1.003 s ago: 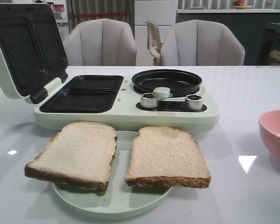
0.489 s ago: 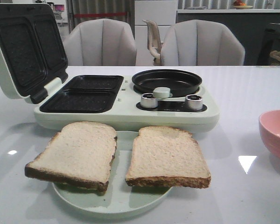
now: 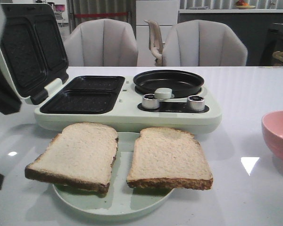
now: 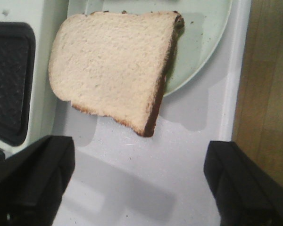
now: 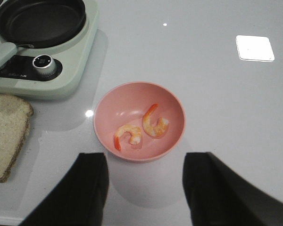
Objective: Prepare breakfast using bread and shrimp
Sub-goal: 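Lower the left gripper and grasp the bread slice nearest it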
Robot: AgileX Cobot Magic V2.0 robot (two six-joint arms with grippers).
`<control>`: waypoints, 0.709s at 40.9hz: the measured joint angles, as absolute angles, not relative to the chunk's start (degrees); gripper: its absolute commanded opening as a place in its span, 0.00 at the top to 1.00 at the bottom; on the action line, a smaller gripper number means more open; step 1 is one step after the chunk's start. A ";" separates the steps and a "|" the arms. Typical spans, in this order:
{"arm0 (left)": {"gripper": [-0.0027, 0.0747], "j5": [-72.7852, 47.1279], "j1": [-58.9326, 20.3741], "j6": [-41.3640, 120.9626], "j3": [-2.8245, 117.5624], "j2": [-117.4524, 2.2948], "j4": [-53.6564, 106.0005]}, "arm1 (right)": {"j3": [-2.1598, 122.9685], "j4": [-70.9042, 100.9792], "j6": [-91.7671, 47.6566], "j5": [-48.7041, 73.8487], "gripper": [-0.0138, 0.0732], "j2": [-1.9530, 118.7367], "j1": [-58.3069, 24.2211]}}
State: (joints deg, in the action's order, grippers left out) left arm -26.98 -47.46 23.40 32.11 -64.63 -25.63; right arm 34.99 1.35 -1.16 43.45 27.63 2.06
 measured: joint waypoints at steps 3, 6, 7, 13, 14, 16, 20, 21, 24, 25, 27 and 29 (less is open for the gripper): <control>0.19 -24.62 -47.94 18.52 32.03 -69.41 -32.53 | 34.99 1.35 -1.16 43.45 0.29 27.63 2.06; 0.19 -23.14 -48.04 12.60 32.13 -73.94 -39.13 | 34.99 1.35 -1.16 43.45 0.29 27.63 2.06; 0.19 -22.89 -48.04 10.33 32.25 -75.10 -41.82 | 34.99 1.35 -1.16 43.45 0.29 27.63 2.06; 0.19 -21.71 -48.04 -1.18 33.48 -81.98 -54.66 | 34.99 1.35 -1.16 43.45 0.29 27.63 2.06; 0.19 -21.60 -48.04 -3.05 33.75 -82.71 -56.72 | 34.99 1.35 -1.16 43.45 0.29 27.63 2.06; 0.19 -21.49 -48.04 -5.81 34.30 -84.17 -59.71 | 34.99 1.35 -1.16 43.45 0.29 27.63 2.06; 0.19 -21.49 -48.04 -9.05 35.05 -86.26 -63.62 | 34.99 1.35 -1.16 43.45 0.29 27.63 2.06; 0.21 -21.49 -48.04 -9.70 35.32 -86.54 -64.16 | 34.99 1.35 -1.16 43.45 0.29 27.63 2.06; 0.28 -21.60 -48.04 -10.55 35.68 -86.91 -64.99 | 34.99 1.35 -1.16 43.45 0.29 27.63 2.06; 0.31 -21.60 -48.04 -10.70 35.67 -87.02 -65.24 | 34.99 1.35 -1.16 43.45 0.29 27.63 2.06; 0.40 -21.60 -48.04 -11.03 35.80 -87.00 -65.47 | 34.99 1.35 -1.16 43.45 0.29 27.63 2.06; 0.47 -21.60 -48.04 -11.17 35.80 -87.00 -65.56 | 34.99 1.35 -1.16 43.45 0.29 27.63 2.06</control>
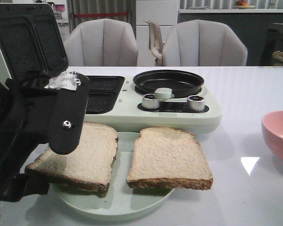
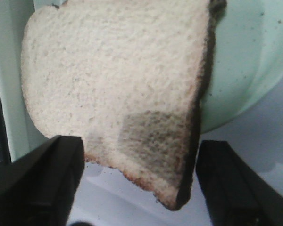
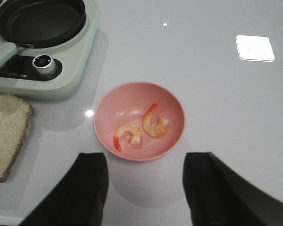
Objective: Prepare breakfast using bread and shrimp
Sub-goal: 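Lower the left gripper and grasp the bread slice nearest it, then lift the bread with the left gripper and place it on the sandwich plate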
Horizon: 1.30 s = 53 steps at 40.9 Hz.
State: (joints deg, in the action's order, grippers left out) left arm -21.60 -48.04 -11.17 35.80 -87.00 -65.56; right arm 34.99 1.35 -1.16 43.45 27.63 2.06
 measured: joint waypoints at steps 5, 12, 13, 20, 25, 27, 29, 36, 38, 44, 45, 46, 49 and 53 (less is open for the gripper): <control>0.62 -22.33 -48.18 -11.20 35.80 -87.00 -65.46 | 34.99 1.35 -1.16 43.45 0.29 27.63 2.06; 0.74 -24.45 -48.29 -11.20 35.69 -87.00 -64.87 | 34.99 1.35 -1.16 43.45 0.29 27.63 2.06; 0.76 -24.86 -48.29 -11.20 35.69 -87.00 -64.82 | 34.99 1.35 -1.16 43.45 0.29 27.63 2.06; 0.83 -25.33 -48.29 -11.20 35.69 -87.00 -64.31 | 34.99 1.35 -1.16 43.45 0.29 27.63 2.06; 0.83 -25.47 -48.29 -11.20 35.69 -87.00 -63.34 | 34.99 1.35 -1.16 43.45 0.29 27.63 2.06; 0.83 -25.60 -48.29 -11.20 35.69 -87.00 -62.79 | 34.99 1.35 -1.16 43.45 0.29 27.63 2.06; 0.83 -25.86 -48.62 -11.20 35.69 -86.34 -62.23 | 34.99 1.35 -1.16 43.45 0.29 27.63 2.06; 0.83 -28.79 -51.36 -11.20 35.69 -79.33 -61.22 | 34.99 1.35 -1.16 43.45 0.29 27.63 2.06; 0.83 -30.18 -52.15 -11.30 35.69 -76.64 -61.35 | 34.99 1.35 -1.16 43.45 0.29 27.63 2.06; 0.83 -31.94 -53.10 -11.29 35.69 -69.18 -64.48 | 34.99 1.35 -1.16 43.45 0.29 27.63 2.06; 0.83 -31.98 -53.10 -11.29 35.69 -68.31 -65.68 | 34.99 1.35 -1.16 43.45 0.29 27.63 2.06; 0.83 -32.06 -53.10 -11.29 35.69 -67.34 -66.94 | 34.99 1.35 -1.16 43.45 0.29 27.63 2.06; 0.83 -32.12 -52.80 -11.29 36.39 -66.05 -70.10 | 34.99 1.35 -1.16 43.45 0.29 27.63 2.06; 0.83 -31.16 -50.40 -11.29 38.07 -66.57 -73.79 | 34.99 1.32 -1.16 43.45 0.29 27.63 2.06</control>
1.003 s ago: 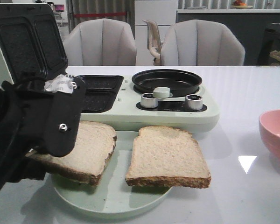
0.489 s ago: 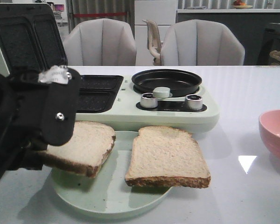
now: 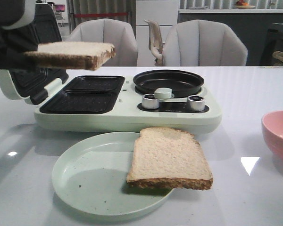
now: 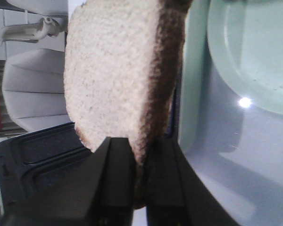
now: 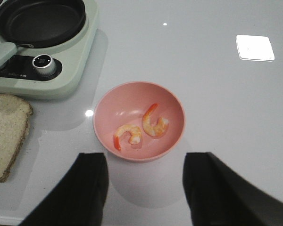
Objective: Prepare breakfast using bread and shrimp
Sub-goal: 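Lift the bread with the left gripper and place it on the sandwich plate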
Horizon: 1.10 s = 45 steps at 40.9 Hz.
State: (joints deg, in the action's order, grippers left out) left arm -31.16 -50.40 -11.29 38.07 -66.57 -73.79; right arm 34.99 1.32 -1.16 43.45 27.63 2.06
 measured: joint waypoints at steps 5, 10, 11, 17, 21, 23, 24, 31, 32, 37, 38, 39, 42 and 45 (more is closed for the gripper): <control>0.83 -27.55 -45.61 -11.29 41.01 -70.00 -78.35 | 34.99 1.32 -1.16 43.50 0.29 27.63 2.06; 0.83 -22.84 -39.63 -11.40 44.65 -75.63 -79.98 | 34.99 1.32 -1.16 43.59 0.29 27.63 2.06; 0.83 -21.93 -38.71 -11.40 45.46 -76.78 -80.12 | 34.99 1.32 -1.16 43.59 0.29 27.63 2.06; 0.83 -18.93 -33.24 -11.40 52.66 -85.82 -80.58 | 34.99 1.32 -1.16 43.59 0.29 27.63 2.06; 0.83 -17.81 -31.57 -11.50 57.42 -91.24 -80.71 | 34.99 1.32 -1.16 43.59 0.29 27.63 2.06; 0.83 -17.67 -30.87 -11.50 59.95 -94.12 -80.71 | 34.99 1.32 -1.16 43.59 0.29 27.63 2.06; 0.83 -17.59 -30.61 -11.50 61.39 -95.76 -80.86 | 34.99 1.32 -1.16 43.59 0.29 27.63 2.06; 0.83 -17.32 -30.00 -11.59 68.93 -105.02 -82.71 | 34.99 1.32 -1.16 43.59 0.29 27.63 2.06; 0.83 -17.32 -30.00 -11.59 69.72 -106.05 -83.44 | 34.99 1.32 -1.16 43.59 0.29 27.63 2.06; 0.83 -17.64 -29.92 -11.59 73.56 -111.49 -87.31 | 34.99 1.32 -1.16 43.59 0.29 27.63 2.06; 0.83 -17.65 -29.88 -11.59 74.06 -112.45 -87.69 | 34.99 1.32 -1.16 43.59 0.29 27.63 2.06; 0.83 -17.76 -29.77 -11.59 74.72 -113.08 -88.03 | 34.99 1.32 -1.16 43.63 0.29 27.63 2.06; 0.83 -18.02 -29.33 -11.59 76.32 -114.82 -88.45 | 34.99 1.32 -1.16 43.73 0.29 27.63 2.06; 0.83 -18.23 -28.45 -11.59 77.47 -115.81 -88.67 | 34.99 1.32 -1.16 43.72 0.29 27.63 2.06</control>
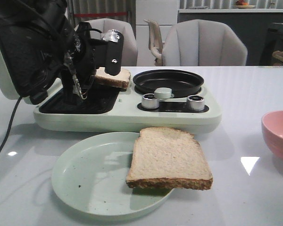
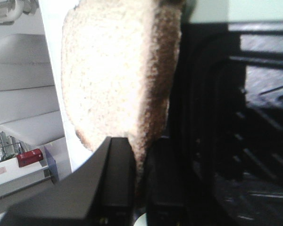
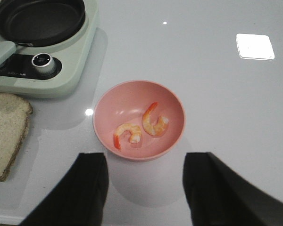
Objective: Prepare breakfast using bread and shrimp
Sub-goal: 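Lift the bread with the left gripper and place it on the sandwich plate, then open the left gripper and withdraw it from the sandwich maker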
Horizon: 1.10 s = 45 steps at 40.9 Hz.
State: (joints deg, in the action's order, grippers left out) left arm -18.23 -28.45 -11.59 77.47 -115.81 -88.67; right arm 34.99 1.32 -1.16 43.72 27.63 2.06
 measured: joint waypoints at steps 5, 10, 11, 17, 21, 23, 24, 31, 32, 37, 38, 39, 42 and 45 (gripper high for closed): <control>0.83 -18.23 -26.93 -11.59 78.02 -116.03 -88.82 | 34.99 1.32 -1.16 43.72 0.29 27.63 2.06; 0.83 -18.12 -25.35 -11.59 78.14 -116.03 -88.82 | 34.99 1.32 -1.16 43.72 0.29 27.63 2.06; 0.81 -18.12 -24.95 -11.59 78.14 -116.03 -88.82 | 34.99 1.32 -1.16 43.72 0.29 27.63 2.06; 0.55 -17.46 -24.54 -11.59 78.14 -116.03 -88.82 | 34.99 1.32 -1.16 43.72 0.29 27.63 2.06; 0.37 -15.80 -24.54 -11.59 78.14 -116.03 -88.82 | 34.99 1.32 -1.16 43.72 0.29 27.63 2.06; 0.32 -15.34 -24.54 -11.59 78.14 -116.03 -88.98 | 34.99 1.32 -1.16 43.72 0.29 27.63 2.06; 0.32 -15.16 -24.54 -11.59 78.14 -116.03 -89.02 | 34.99 1.32 -1.16 43.72 0.29 27.63 2.06; 0.32 -14.27 -24.54 -11.61 77.09 -114.42 -89.02 | 34.99 1.32 -1.16 43.72 0.29 27.63 2.06; 0.32 -13.94 -24.54 -11.71 76.69 -113.59 -89.02 | 34.99 1.32 -1.16 43.72 0.29 27.63 2.06; 0.32 -12.73 -24.54 -11.71 73.50 -108.87 -89.02 | 34.99 1.32 -1.16 43.72 0.29 27.63 2.06; 0.32 -12.61 -24.54 -11.71 72.84 -107.91 -88.76 | 34.99 1.32 -1.16 43.72 0.29 27.63 2.06; 0.32 -12.77 -24.82 -11.71 71.97 -106.60 -87.93 | 34.99 1.32 -1.16 43.72 0.29 27.63 2.06; 0.32 -16.03 -26.09 -11.71 70.20 -103.51 -83.21 | 34.99 1.32 -1.16 43.72 0.29 27.63 2.06; 0.32 -23.22 -28.31 -11.71 69.71 -100.56 -75.74 | 34.99 1.32 -1.16 43.72 0.29 27.63 2.06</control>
